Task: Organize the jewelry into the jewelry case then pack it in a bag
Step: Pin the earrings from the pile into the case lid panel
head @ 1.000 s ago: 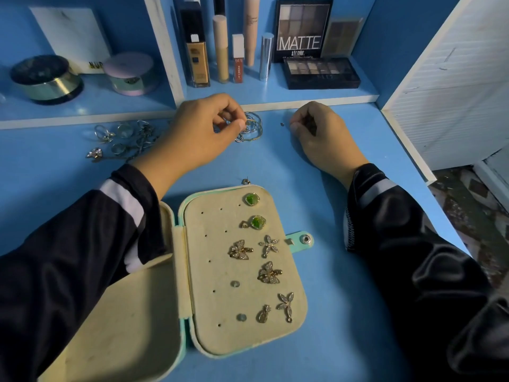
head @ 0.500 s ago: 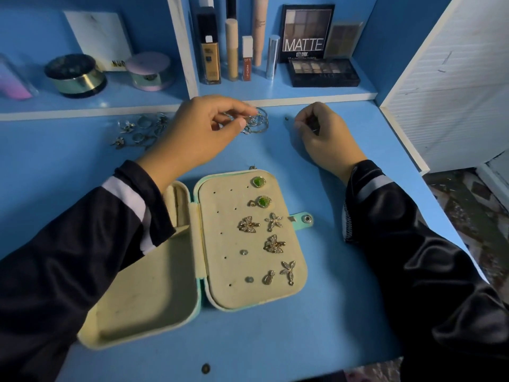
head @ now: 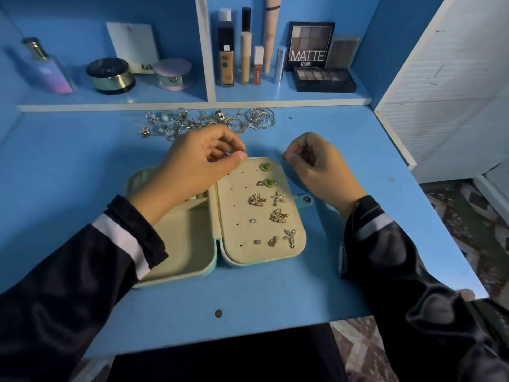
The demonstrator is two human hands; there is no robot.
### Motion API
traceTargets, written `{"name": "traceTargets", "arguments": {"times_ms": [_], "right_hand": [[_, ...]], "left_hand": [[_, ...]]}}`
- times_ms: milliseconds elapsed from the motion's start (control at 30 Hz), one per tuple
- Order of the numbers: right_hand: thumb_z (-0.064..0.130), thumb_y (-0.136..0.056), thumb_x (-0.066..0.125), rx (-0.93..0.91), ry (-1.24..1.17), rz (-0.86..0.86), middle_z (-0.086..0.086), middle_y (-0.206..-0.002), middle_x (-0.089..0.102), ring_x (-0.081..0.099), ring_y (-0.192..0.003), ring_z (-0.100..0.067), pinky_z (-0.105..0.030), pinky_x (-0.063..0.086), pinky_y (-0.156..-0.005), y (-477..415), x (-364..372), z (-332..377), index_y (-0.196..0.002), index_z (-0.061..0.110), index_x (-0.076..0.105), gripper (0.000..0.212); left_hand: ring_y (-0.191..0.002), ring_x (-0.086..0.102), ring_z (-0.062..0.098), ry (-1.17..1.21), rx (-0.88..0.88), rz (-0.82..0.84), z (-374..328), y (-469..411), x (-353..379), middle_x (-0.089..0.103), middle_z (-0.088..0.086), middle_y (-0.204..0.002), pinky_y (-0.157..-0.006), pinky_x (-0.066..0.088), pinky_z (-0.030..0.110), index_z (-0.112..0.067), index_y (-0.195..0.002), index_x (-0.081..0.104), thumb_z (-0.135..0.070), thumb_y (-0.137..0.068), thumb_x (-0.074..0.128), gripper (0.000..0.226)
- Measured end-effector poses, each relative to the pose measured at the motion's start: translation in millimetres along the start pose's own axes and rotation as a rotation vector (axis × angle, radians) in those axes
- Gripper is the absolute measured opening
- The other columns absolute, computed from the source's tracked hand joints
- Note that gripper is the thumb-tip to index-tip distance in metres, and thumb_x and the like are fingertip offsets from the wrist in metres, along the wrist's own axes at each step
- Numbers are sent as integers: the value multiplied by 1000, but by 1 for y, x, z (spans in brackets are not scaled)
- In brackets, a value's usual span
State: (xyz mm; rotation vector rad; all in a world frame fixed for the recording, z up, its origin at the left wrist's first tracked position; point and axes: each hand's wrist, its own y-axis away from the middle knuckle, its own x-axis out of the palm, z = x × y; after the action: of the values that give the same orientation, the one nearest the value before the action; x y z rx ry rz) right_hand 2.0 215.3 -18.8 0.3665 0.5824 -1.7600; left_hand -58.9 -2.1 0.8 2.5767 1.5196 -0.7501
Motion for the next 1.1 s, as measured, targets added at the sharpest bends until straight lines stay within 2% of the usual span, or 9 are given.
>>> {"name": "traceTargets", "arguments": {"times_ms": [133,233,367,500,600,733,867,1000,1100], "right_hand": [[6,-93,58,-14,-5,3,9,-74,58,52,-59,3,-9,39,-55,16,6,5,-92,3,61,4],[5,-92,60,-8,-41,-8,2,-85,66,60,-70,-6,-14,48,-61,21,9,7,-91,3,61,3],[5,-90,61,-30,-50,-12,-2,-95,70,65,-88,-14,-29,53,-80,25,9,8,-87,10,61,6],[6,-90,61,-38,-47,-8,-2,-94,70,65,-90,-15,-35,53,-83,25,9,9,-84,19,60,14],[5,-90,61,-30,-69,-8,-3,-94,70,65,-91,-16,-38,53,-84,24,8,8,-84,18,61,14],[4,-90,62,-5,-114,-3,-4,-95,70,65,-89,-21,-39,54,-81,24,7,7,-86,12,62,8],[6,-90,62,-15,-101,1,0,-95,71,65,-92,-15,-39,53,-85,23,7,5,-86,16,62,10],[6,-91,61,-3,-178,-8,0,-98,70,65,-89,-19,-31,53,-73,24,7,7,-85,16,61,12],[3,-91,60,-26,-250,-24,-5,-101,69,63,-88,-22,-28,52,-76,23,7,10,-86,12,61,11]], "left_hand": [[-71,61,19,-65,-9,0,-5,20,-1,72,-4,-87,-71,51,28,-18,-89,71,-12,-87,72,6],[-72,62,19,-121,-11,-30,-9,29,-2,72,-7,-85,-70,51,27,-23,-88,73,-17,-88,72,6],[-81,67,34,-102,-43,-22,-11,37,-4,74,-4,-88,-83,55,49,-25,-89,72,-19,-88,72,6],[-84,68,31,-88,-53,-28,-13,40,-4,74,-4,-90,-86,54,50,-25,-91,73,-19,-87,72,7],[-85,68,32,-87,-53,-37,-11,39,-4,74,-5,-91,-86,54,51,-29,-94,73,-21,-87,73,10],[-86,66,34,-66,-63,-40,-10,39,-2,74,-4,-89,-85,55,47,-25,-91,73,-18,-87,72,8],[-86,68,29,-71,-77,-29,-10,37,-3,74,-6,-89,-85,55,45,-25,-91,73,-21,-87,72,6],[-86,70,19,-72,-78,7,-10,34,-3,75,-8,-87,-86,55,39,-25,-90,74,-16,-88,72,9],[-86,67,33,-88,-82,46,-9,34,-4,75,-8,-88,-86,54,50,-27,-91,74,-18,-88,72,10]]}}
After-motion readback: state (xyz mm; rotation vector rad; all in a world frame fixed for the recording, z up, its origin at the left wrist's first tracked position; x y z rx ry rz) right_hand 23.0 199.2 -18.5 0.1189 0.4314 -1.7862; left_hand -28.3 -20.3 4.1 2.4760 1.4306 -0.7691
